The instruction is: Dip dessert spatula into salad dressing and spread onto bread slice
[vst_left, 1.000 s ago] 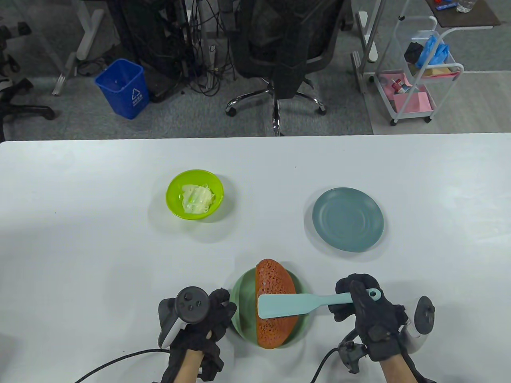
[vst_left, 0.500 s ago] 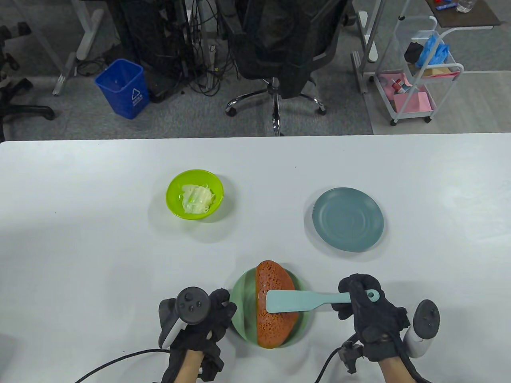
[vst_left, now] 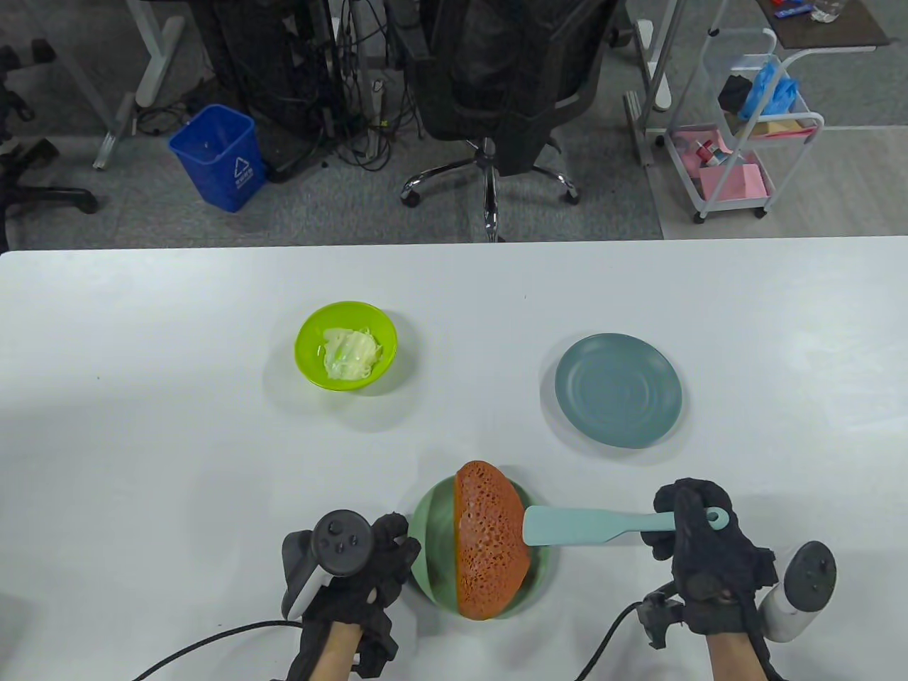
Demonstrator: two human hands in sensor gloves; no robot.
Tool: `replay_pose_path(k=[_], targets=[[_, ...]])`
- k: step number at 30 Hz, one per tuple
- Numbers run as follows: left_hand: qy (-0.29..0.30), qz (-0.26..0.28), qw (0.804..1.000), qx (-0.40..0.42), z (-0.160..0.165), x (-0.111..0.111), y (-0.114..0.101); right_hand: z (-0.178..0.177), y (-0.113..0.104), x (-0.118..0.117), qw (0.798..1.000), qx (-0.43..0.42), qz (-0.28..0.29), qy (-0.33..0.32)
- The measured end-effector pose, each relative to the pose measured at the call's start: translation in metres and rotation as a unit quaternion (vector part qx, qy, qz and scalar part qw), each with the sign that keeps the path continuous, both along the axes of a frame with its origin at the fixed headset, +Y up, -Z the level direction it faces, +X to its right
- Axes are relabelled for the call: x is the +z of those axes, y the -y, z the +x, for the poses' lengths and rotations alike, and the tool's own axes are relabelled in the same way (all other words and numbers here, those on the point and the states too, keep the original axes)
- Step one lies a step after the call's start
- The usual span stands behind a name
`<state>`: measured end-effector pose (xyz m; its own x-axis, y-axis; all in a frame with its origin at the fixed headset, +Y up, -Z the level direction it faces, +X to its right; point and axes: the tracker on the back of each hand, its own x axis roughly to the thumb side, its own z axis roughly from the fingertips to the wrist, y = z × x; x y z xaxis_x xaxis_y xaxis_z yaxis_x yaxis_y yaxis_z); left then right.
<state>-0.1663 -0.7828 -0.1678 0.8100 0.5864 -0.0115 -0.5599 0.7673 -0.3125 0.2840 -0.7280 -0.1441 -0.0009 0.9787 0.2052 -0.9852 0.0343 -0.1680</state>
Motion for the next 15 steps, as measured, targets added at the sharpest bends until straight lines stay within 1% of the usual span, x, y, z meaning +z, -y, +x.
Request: replay_pose_path(k=[3, 8, 12, 14, 15], targets=[[0.0, 0.0, 1.0, 0.0, 0.0, 0.0, 0.0, 0.004, 0.001, 0.001, 1.0, -0.011, -0.004, 0.006], [0.0, 0.0, 1.0, 0.0, 0.0, 0.0, 0.0, 0.001, 0.002, 0.001, 0.999, -0.035, 0.016, 0.015], [0.0, 0.0, 1.0, 0.0, 0.0, 0.0, 0.0, -0.009, 0.007, -0.002, 0.998, -0.058, 0.027, -0.016], [0.0, 0.0, 1.0, 0.0, 0.0, 0.0, 0.0, -0.017, 0.011, -0.005, 0.995, -0.08, 0.021, -0.052], [0.0, 0.0, 1.0, 0.0, 0.0, 0.0, 0.0, -0.02, 0.012, -0.005, 0.994, -0.084, 0.023, -0.06]])
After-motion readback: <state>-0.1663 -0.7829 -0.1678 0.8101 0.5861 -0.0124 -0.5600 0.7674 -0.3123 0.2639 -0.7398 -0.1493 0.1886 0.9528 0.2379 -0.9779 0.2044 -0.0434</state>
